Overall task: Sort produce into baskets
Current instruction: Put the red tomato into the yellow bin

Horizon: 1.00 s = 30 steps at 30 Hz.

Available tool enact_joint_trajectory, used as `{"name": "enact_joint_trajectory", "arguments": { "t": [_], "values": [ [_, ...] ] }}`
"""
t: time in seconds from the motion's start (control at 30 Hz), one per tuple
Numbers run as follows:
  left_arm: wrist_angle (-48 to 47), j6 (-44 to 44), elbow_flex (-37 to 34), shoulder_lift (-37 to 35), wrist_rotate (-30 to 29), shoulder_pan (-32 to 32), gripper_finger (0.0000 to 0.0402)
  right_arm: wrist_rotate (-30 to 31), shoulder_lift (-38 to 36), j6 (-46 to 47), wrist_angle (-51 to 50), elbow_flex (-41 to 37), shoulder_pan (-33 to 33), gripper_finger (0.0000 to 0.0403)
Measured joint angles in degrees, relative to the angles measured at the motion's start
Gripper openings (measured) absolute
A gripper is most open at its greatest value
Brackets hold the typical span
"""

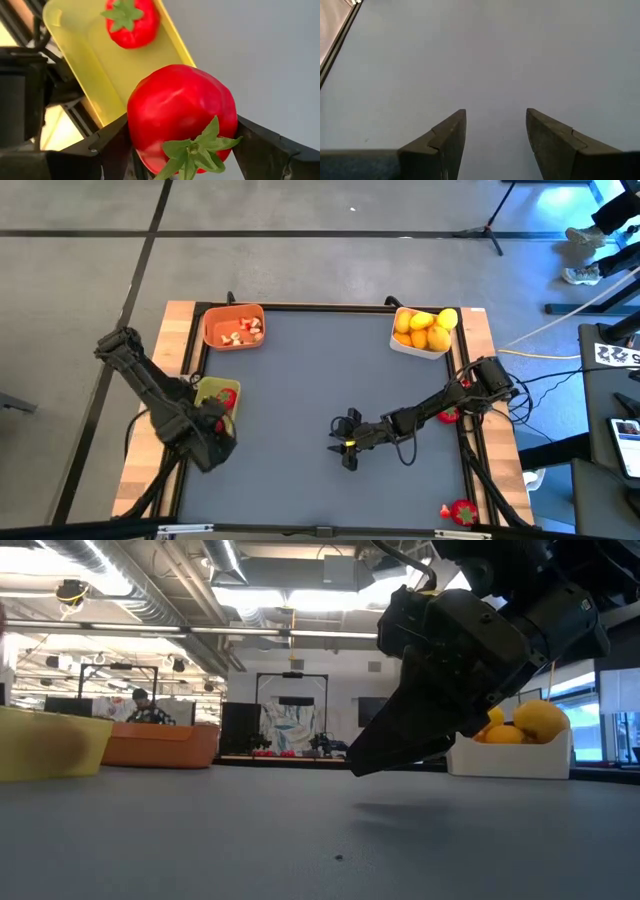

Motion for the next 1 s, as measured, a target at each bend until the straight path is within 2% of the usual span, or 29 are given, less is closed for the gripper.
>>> {"name": "enact_joint_trajectory", "arguments": {
  "t": [0.27, 0.43, 0.63, 0.87, 1.0],
  "values": [
    [1.09, 6.89, -6.9, -0.03, 0.46, 8.58, 0.0287, 0.87, 0.0, -0.96, -0.04, 0.0, 0.0, 0.0207],
    [9.61, 10.56, -12.14, -0.03, 2.97, 11.57, 0.0287, 0.76, 0.0, -0.97, -0.12, 0.0, 0.07, 0.0207],
    [13.54, 13.12, -17.96, -0.01, 5.56, 12.65, 0.0287, 0.64, 0.0, -0.94, -0.01, 0.0, 0.04, 0.0207],
    [19.51, 16.37, -20.75, -0.01, 5.58, 12.93, 0.0288, 0.59, 0.0, -0.9, -0.07, 0.0, 0.04, 0.0207],
    [18.56, 16.31, -21.01, 0.01, 5.46, 13.24, 0.0298, 0.57, 0.0, -0.87, -0.07, 0.0, 0.04, 0.0207]
  ]
}}
